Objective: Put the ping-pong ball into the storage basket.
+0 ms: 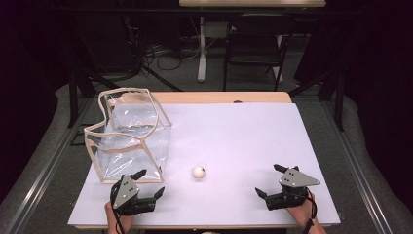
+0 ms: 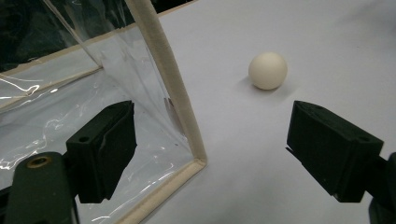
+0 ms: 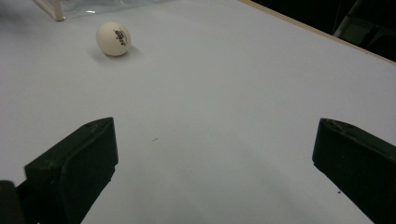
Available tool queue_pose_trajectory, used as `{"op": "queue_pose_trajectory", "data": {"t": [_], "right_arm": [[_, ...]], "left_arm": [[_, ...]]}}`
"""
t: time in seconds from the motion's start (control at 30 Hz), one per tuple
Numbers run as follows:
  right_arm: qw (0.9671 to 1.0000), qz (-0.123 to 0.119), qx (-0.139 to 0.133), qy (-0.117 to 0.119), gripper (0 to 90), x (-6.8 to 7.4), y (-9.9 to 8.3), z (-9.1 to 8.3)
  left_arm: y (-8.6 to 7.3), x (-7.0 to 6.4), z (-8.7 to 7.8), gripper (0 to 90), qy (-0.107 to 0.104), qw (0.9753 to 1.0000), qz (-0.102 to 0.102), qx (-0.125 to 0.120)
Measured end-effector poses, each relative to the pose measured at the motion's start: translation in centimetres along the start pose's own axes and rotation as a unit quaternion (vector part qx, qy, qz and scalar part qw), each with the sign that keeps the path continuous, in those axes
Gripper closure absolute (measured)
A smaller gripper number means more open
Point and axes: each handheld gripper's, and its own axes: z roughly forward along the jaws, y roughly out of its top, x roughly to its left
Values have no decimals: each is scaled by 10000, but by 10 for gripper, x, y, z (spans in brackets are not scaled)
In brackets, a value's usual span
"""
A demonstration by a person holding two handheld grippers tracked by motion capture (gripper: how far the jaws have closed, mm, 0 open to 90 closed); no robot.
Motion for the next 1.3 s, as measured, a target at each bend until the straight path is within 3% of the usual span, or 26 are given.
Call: {"op": "queue_pose_trajectory", "data": {"t": [0.43, 1.3], "right_arm": [[9999, -69, 57, 83, 0, 3, 6, 4], [9986, -158, 387, 331, 0, 6, 43, 33]], "left_arm": [[0, 0, 1, 161, -19, 10000, 40, 0], [-1, -1, 0, 161, 11, 10000, 77, 4]]}}
